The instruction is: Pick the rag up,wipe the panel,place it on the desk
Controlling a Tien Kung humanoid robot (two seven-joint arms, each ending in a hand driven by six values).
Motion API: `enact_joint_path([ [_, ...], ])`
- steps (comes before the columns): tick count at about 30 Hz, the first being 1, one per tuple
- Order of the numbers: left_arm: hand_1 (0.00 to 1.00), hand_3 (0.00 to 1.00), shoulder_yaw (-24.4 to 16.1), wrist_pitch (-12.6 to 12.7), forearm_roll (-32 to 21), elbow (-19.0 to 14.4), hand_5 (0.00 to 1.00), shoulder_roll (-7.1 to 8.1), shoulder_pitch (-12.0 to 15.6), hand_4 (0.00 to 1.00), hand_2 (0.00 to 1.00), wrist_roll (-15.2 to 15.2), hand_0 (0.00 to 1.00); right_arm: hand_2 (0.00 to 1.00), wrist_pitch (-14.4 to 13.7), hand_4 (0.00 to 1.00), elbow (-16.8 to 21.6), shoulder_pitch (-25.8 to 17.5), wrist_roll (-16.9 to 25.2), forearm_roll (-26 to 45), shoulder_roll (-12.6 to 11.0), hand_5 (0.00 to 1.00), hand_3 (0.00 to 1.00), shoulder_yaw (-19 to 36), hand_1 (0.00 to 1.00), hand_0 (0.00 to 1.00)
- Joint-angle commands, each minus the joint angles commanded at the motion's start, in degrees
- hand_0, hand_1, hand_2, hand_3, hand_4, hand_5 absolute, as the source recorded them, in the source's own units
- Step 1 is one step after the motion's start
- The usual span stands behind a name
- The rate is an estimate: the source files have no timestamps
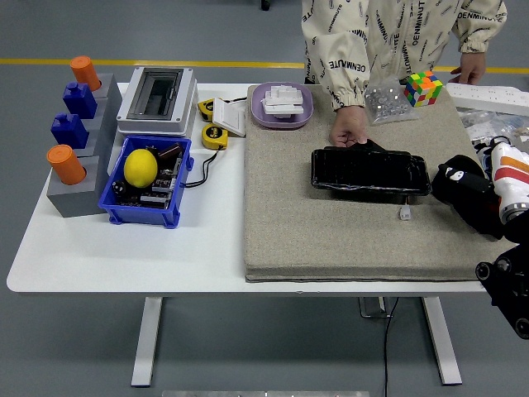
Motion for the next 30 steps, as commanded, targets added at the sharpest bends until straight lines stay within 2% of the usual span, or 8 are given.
enact_joint_path([
  [10, 0.636, 0.562, 0.0, 0.0, -0.1, 0.1, 0.450, -0.12, 0.0, 0.632, 0.635, 0.0, 0.604, 0.703, 0.0, 0.998, -4.1, 0.7, 2.1, 2.0, -0.7, 0.692, 0.719, 0.4, 0.624, 0.659],
  [18, 0.636, 0.562, 0.2, 0.0, -0.2, 0.1, 0.448, -0.09, -0.1, 0.631, 0.636, 0.0, 0.604, 0.703, -0.4, 0.998, -7.9, 1.0, 3.3, 3.1, 0.1, 0.693, 0.717, 0.6, 0.625, 0.665],
  [30, 0.636, 0.561, 0.8, 0.0, -0.6, 0.1, 0.448, 0.09, 0.0, 0.631, 0.636, 0.0, 0.604, 0.702, -0.9, 0.998, -10.9, 1.1, 5.5, 4.7, 0.5, 0.694, 0.717, -1.1, 0.626, 0.666],
])
